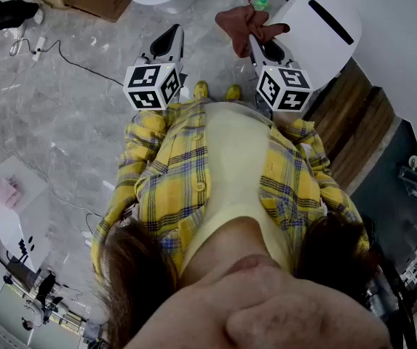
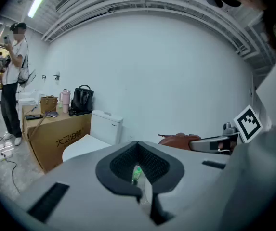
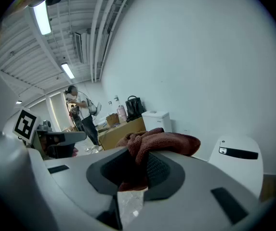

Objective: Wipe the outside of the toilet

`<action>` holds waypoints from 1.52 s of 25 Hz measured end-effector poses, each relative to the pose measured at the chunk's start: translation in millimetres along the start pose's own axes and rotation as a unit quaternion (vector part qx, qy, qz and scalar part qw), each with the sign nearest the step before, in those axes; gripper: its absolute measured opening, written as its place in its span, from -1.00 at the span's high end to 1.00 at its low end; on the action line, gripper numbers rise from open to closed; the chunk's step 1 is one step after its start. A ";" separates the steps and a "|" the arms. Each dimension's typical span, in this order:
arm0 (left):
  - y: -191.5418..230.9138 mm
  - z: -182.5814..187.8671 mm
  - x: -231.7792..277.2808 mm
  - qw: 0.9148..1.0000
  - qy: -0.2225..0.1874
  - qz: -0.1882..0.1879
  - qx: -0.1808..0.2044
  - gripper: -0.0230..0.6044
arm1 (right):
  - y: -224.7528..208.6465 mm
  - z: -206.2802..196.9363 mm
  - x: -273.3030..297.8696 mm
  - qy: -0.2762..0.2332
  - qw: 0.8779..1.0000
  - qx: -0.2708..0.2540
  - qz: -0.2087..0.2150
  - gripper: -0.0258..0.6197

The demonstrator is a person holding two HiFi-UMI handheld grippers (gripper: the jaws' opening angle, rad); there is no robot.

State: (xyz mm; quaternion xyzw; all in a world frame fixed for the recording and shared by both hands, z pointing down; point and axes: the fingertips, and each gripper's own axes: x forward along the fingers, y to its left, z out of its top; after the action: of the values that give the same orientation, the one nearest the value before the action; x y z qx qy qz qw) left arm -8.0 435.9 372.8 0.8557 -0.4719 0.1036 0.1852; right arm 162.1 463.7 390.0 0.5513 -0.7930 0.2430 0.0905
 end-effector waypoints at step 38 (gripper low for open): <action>53.6 13.2 52.5 0.999 0.013 0.026 -0.015 0.90 | -19.2 34.9 91.3 0.006 1.000 0.005 0.024 0.64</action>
State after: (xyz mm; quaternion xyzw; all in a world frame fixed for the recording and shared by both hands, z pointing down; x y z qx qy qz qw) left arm -25.3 364.0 391.0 0.8388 -0.4931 0.1122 0.2015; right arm 149.8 365.7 402.8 0.5307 -0.8046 0.2520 0.0867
